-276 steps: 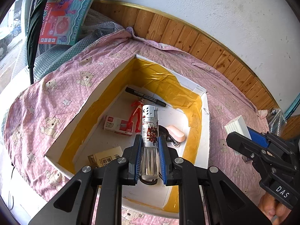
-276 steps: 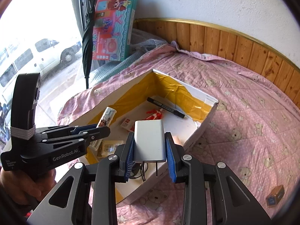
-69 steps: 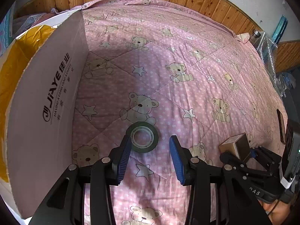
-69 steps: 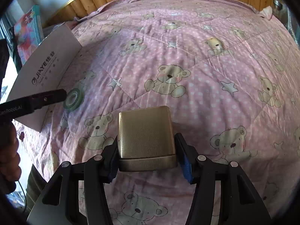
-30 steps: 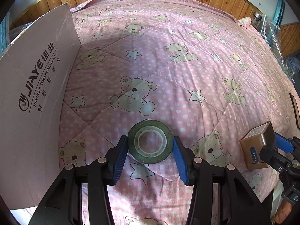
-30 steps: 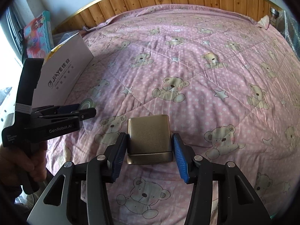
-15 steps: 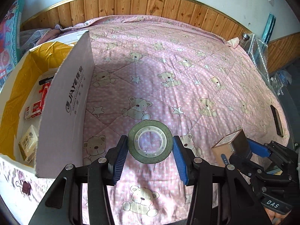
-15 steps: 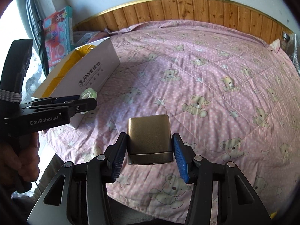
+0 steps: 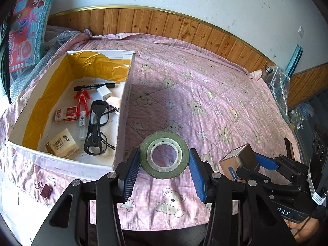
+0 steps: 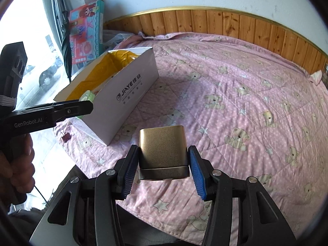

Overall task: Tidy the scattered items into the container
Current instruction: 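Carry the tape roll in the left gripper while the right carries the gold tin to the box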

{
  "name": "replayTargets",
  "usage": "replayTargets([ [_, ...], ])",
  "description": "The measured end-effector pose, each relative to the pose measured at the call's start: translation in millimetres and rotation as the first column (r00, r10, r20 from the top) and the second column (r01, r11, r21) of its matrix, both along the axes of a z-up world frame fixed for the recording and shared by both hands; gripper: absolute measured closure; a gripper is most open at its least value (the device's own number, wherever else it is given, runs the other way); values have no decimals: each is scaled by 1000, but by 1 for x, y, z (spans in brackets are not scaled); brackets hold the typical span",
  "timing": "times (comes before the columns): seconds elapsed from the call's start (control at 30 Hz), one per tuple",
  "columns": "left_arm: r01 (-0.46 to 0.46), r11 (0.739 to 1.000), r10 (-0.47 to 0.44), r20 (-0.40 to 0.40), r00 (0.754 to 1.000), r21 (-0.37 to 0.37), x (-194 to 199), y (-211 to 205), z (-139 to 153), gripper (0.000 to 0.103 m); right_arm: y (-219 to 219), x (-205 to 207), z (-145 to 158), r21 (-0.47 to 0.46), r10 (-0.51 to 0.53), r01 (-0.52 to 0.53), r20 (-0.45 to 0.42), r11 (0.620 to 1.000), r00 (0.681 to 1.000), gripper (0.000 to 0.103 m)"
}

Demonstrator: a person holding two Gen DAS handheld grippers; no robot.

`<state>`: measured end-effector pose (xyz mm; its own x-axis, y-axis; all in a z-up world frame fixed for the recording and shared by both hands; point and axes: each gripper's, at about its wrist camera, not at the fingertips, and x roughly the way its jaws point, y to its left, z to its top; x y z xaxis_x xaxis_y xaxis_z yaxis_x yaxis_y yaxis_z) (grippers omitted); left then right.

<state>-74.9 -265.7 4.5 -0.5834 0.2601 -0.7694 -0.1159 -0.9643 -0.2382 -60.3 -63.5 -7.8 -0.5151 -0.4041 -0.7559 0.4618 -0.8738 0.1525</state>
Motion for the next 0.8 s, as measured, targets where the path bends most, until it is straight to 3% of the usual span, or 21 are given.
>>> replayTargets([
  [0.1, -51, 999, 51, -4, 999, -2, -2, -17, 7, 54, -13, -3, 12, 12, 35, -35, -21, 999, 999, 52],
  [0.37, -167, 981, 161, -66, 985, -94, -10, -50, 31, 54, -53, -20, 42, 42, 139, -136, -71, 990, 988, 52],
  [0.8, -233, 970, 228, -74, 971, -69, -31, -91, 42, 54, -123, -49, 81, 68, 288, -282, -111, 957, 951, 52],
])
